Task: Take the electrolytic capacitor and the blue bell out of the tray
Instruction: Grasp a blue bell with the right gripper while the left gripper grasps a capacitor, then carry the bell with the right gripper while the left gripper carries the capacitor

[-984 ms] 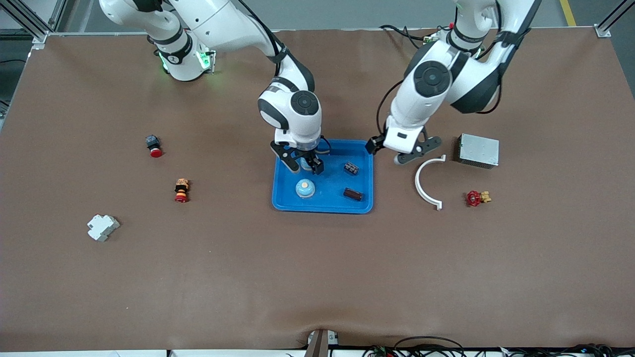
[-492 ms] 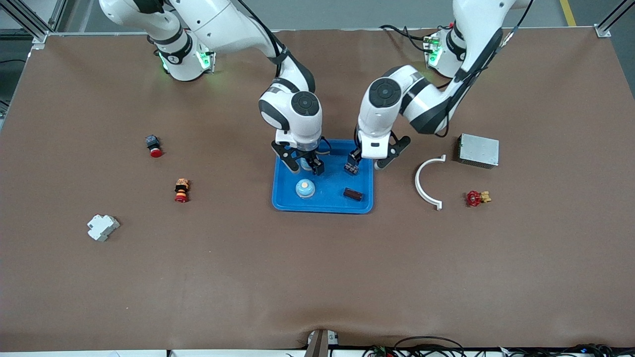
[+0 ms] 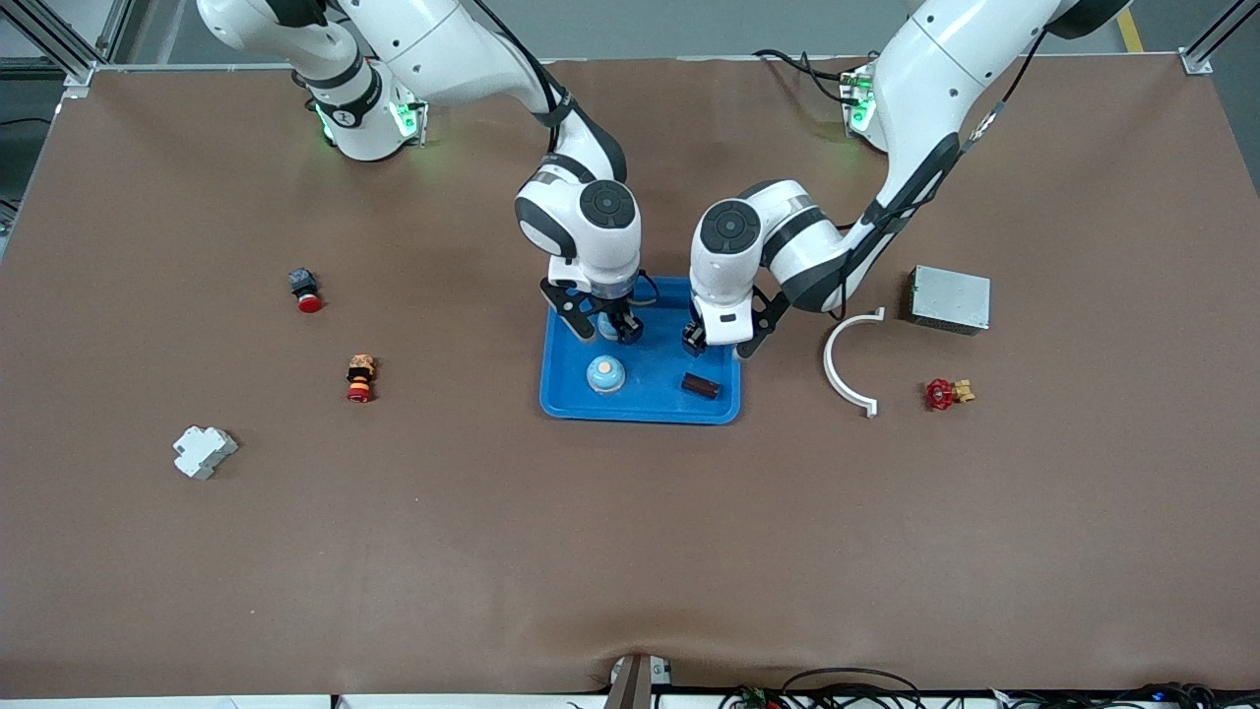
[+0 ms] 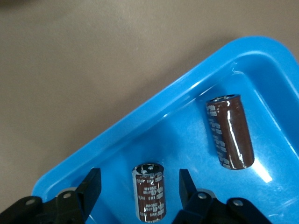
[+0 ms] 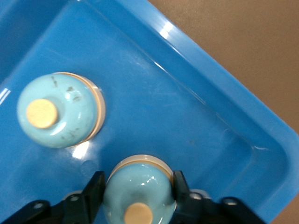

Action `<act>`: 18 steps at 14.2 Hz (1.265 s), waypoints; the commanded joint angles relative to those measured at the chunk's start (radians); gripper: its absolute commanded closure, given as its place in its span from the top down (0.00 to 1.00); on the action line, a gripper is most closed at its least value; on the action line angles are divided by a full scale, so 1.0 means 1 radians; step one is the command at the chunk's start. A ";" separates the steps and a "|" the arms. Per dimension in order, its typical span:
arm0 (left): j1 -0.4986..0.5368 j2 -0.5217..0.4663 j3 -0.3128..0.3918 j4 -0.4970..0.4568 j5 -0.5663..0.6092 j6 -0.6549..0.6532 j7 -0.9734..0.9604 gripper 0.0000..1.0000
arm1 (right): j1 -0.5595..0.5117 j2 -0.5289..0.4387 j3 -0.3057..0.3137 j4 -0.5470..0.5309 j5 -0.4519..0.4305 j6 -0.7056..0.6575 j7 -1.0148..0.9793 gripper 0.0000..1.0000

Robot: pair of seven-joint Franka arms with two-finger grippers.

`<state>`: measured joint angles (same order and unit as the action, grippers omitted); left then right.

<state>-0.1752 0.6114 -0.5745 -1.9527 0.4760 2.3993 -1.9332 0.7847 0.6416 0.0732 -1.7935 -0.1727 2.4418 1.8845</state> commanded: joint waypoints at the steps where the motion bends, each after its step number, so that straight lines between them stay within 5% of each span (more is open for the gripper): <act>1: 0.002 0.051 -0.004 0.015 0.019 0.034 -0.024 0.68 | 0.001 0.015 -0.003 0.017 -0.007 0.003 0.051 0.00; 4: 0.006 0.071 -0.004 0.015 0.019 0.060 -0.023 0.55 | -0.007 0.001 -0.001 0.026 -0.007 -0.010 0.041 0.00; 7: 0.000 0.068 -0.005 0.015 0.019 0.060 -0.023 0.04 | -0.022 -0.033 0.000 0.028 -0.007 -0.056 -0.008 0.00; 8: 0.000 0.065 -0.005 0.015 0.019 0.060 -0.023 0.00 | -0.033 -0.048 0.003 0.028 -0.005 -0.084 -0.036 0.00; 14: 0.013 0.010 -0.007 0.051 0.018 0.044 -0.013 0.00 | -0.108 -0.186 0.003 0.020 0.097 -0.315 -0.387 0.00; 18: 0.029 -0.064 -0.005 0.063 0.022 -0.041 -0.009 0.00 | -0.295 -0.321 0.003 -0.055 0.113 -0.379 -0.730 0.00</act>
<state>-0.1602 0.6094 -0.5742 -1.8820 0.4773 2.4194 -1.9348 0.5906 0.4141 0.0603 -1.7613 -0.0808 2.0635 1.3059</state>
